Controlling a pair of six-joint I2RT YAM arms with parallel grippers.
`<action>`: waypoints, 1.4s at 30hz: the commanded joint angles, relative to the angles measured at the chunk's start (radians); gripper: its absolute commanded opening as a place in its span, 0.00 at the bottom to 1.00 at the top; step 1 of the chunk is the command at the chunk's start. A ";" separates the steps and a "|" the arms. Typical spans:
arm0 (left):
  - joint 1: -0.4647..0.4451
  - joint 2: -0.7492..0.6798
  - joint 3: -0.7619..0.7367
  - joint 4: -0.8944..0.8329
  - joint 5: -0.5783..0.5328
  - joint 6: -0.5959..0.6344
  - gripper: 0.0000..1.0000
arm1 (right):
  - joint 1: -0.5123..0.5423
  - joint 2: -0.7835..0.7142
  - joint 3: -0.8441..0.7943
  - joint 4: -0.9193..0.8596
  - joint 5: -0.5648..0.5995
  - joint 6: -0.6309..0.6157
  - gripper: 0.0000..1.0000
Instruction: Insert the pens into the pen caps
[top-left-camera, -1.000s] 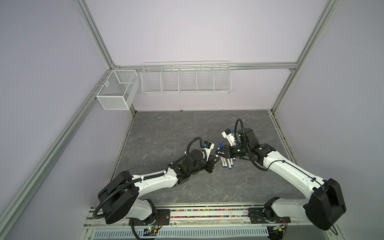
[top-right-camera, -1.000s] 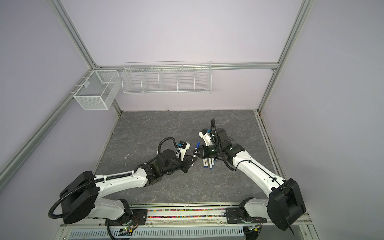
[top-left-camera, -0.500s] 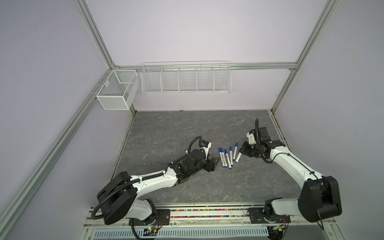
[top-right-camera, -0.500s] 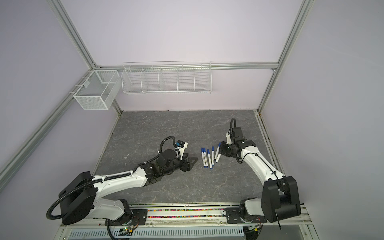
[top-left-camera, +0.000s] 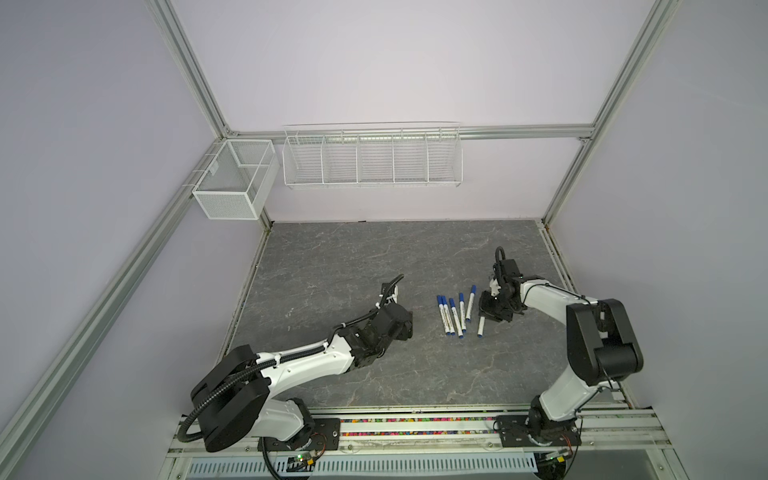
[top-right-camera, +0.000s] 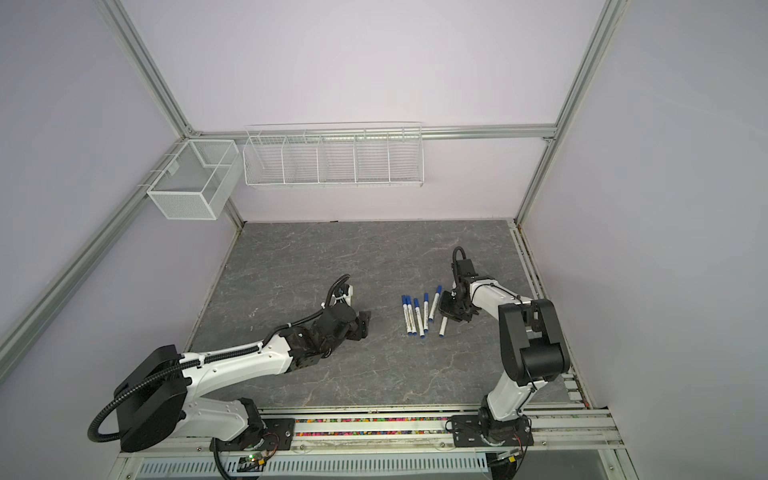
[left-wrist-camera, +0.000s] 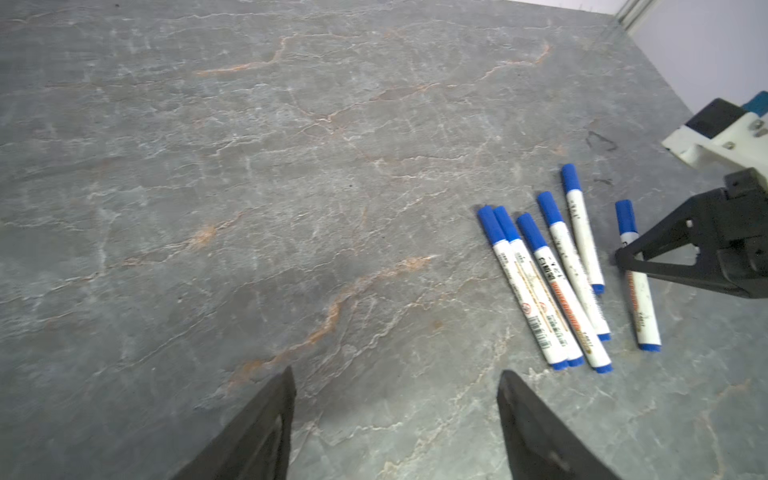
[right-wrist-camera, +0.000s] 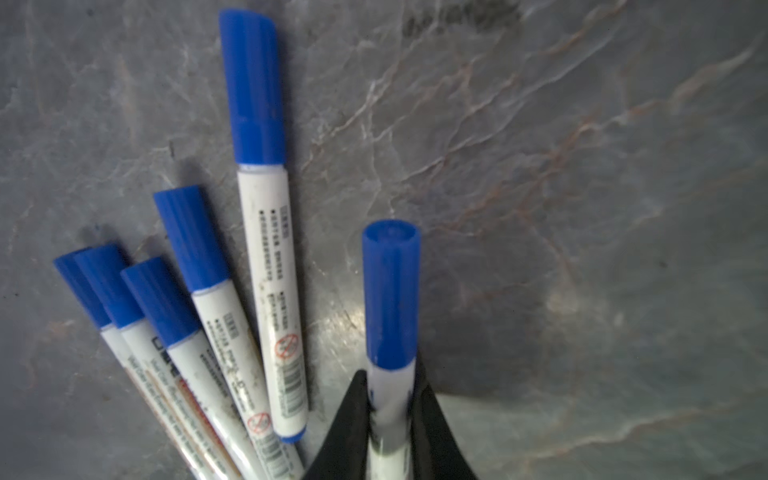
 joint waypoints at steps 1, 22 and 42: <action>-0.002 -0.010 0.029 -0.049 -0.086 -0.048 0.76 | 0.004 -0.002 -0.019 0.081 -0.097 0.031 0.34; 0.419 -0.420 -0.057 -0.248 -0.470 0.034 0.78 | 0.029 -0.426 -0.291 0.477 0.986 -0.182 0.50; 0.704 -0.014 -0.143 0.237 -0.468 0.295 0.88 | -0.040 -0.207 -0.545 1.295 0.620 -0.557 0.90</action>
